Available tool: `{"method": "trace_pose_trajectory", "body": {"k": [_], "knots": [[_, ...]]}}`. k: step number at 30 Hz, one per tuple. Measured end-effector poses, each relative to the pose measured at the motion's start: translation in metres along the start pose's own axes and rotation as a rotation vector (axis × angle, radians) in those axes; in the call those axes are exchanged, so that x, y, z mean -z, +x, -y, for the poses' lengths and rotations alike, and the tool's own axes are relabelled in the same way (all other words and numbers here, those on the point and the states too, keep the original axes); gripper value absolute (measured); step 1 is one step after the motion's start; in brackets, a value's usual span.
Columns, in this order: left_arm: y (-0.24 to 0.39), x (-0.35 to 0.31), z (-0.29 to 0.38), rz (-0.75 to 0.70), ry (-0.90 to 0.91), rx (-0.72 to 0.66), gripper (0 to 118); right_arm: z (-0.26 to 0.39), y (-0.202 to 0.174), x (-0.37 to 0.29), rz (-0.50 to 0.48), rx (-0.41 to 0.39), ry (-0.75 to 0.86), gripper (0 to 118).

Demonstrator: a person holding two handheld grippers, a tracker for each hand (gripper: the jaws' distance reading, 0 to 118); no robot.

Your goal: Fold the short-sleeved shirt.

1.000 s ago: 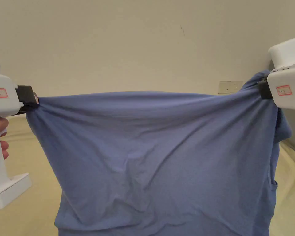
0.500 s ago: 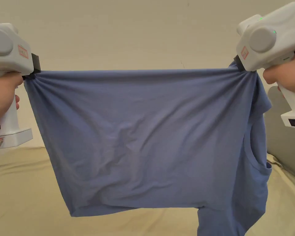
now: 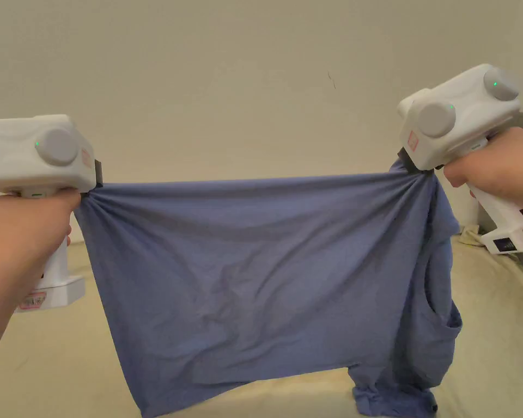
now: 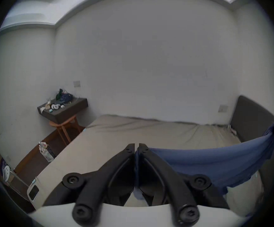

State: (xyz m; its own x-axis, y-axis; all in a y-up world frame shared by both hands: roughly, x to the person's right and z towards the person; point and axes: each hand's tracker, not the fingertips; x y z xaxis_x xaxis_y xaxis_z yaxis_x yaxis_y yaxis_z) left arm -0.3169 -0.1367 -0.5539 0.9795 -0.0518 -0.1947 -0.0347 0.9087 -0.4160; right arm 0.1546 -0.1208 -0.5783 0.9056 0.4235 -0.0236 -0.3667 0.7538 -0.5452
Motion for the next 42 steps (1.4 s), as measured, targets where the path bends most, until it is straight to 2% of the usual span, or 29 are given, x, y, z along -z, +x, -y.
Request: {"method": "trace_pose_trajectory", "body": {"k": [2,5,9,10,12,13,15,19,23,25,28,33,38,42], "knots": [[0.01,0.015,0.039,-0.006,-0.054,0.044,1,0.033,-0.018,0.02,-0.018,0.015,-0.029,5],[0.024,0.034,0.102,0.028,-0.188,0.142,1,0.092,-0.047,0.038,-0.069,-0.008,-0.035,5],[0.015,0.037,0.179,0.112,-0.319,0.012,1,0.177,-0.07,0.053,-0.185,0.046,-0.105,5],[0.006,0.035,0.194,0.146,-0.336,-0.016,1,0.198,-0.075,0.05,-0.186,0.048,-0.11,5],[0.001,0.028,0.223,0.166,-0.362,-0.006,1,0.239,-0.08,0.043,-0.228,0.155,-0.122,5],[-0.003,0.028,0.237,0.182,-0.387,0.033,1,0.259,-0.083,0.037,-0.248,0.18,-0.161,5],[-0.009,0.022,0.257,0.205,-0.427,0.119,1,0.294,-0.089,0.025,-0.276,0.189,-0.148,5],[-0.026,-0.017,0.303,0.275,-0.448,0.09,1,0.35,-0.101,-0.01,-0.315,0.2,-0.156,5],[-0.043,-0.053,0.344,0.331,-0.487,0.023,1,0.39,-0.104,-0.043,-0.329,0.222,-0.146,5],[-0.055,-0.073,0.359,0.312,-0.496,0.001,1,0.405,-0.102,-0.061,-0.32,0.227,-0.164,5],[-0.075,-0.098,0.368,0.326,-0.506,0.012,1,0.425,-0.09,-0.087,-0.331,0.26,-0.166,5],[-0.101,-0.123,0.377,0.35,-0.549,-0.013,1,0.45,-0.079,-0.119,-0.356,0.245,-0.202,5],[-0.101,-0.142,0.402,0.388,-0.624,0.008,1,0.477,-0.087,-0.136,-0.359,0.204,-0.294,5],[-0.096,-0.143,0.431,0.358,-0.686,0.065,1,0.498,-0.095,-0.132,-0.387,0.234,-0.393,5]]}}
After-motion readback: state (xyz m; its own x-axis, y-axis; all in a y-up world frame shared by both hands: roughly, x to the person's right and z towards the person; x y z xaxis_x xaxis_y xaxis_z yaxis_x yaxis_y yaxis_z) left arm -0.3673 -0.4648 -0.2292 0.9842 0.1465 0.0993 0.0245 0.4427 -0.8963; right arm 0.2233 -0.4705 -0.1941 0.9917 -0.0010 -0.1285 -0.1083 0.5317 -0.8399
